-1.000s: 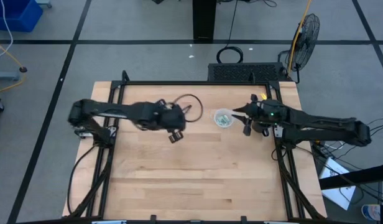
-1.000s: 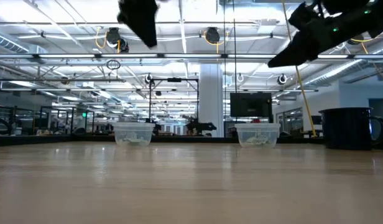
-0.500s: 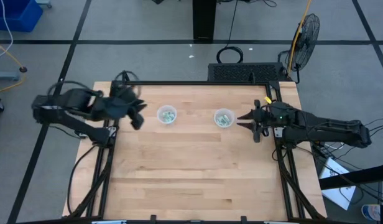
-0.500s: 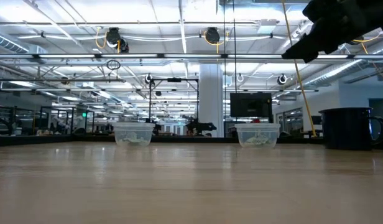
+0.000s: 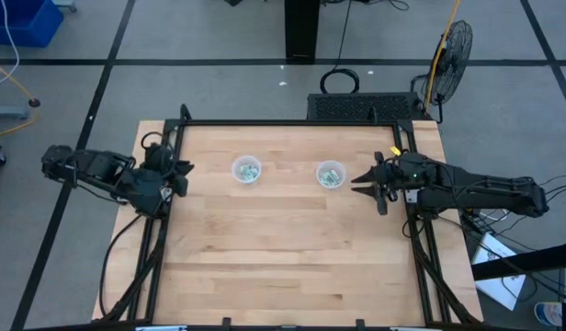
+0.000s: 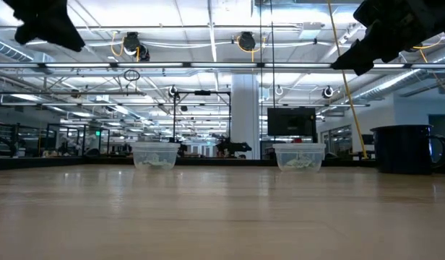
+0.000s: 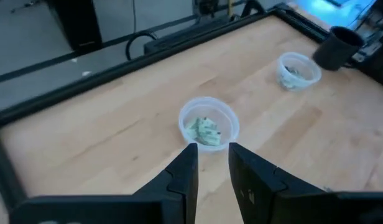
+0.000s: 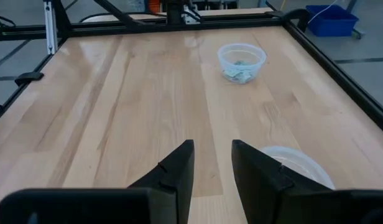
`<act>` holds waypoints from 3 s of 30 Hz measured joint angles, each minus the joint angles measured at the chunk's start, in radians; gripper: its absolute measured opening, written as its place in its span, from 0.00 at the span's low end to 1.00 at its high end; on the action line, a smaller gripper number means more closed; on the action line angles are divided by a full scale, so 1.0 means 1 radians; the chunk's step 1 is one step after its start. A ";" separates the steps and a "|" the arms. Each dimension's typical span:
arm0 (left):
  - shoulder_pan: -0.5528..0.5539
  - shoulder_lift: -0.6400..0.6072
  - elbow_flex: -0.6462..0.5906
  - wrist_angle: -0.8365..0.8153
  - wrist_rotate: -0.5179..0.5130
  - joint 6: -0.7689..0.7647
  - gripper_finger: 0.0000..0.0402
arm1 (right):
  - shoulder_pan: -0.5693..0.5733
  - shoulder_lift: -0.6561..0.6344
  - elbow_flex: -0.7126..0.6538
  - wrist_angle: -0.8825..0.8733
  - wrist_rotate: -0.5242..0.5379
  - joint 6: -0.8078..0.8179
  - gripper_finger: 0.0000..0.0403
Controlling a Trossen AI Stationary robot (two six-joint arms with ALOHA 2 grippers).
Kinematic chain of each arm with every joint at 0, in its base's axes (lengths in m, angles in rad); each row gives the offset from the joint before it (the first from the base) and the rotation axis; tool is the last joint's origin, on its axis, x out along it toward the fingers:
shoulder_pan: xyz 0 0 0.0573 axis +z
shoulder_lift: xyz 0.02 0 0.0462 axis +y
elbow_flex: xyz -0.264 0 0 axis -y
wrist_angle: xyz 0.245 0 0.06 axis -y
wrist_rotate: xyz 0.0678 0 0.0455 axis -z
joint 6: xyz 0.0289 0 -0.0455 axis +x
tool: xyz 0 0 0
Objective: Pick and place items into bin
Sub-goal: Return to Home Position
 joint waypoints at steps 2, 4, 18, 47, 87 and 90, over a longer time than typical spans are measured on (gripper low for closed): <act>-0.005 -0.041 -0.066 0.060 0.000 0.010 0.23 | 0.000 0.000 0.000 -0.003 0.000 0.004 0.25; -0.010 -0.074 -0.119 0.131 -0.006 0.045 0.23 | 0.000 0.000 -0.001 -0.020 0.000 0.046 0.25; -0.115 -0.174 -0.264 0.487 -0.035 0.347 0.23 | -0.004 -0.216 -0.222 0.279 -0.182 0.165 0.25; -0.444 -0.157 -0.379 0.761 -0.340 0.490 0.23 | -0.005 -0.531 -0.498 0.457 -0.132 0.283 0.25; -0.116 -0.561 -0.875 1.292 0.351 0.952 0.23 | -0.005 -0.530 -0.502 0.504 -0.131 0.281 0.25; -0.094 -0.566 -0.875 1.288 0.360 0.943 0.23 | -0.005 -0.530 -0.502 0.504 -0.131 0.281 0.25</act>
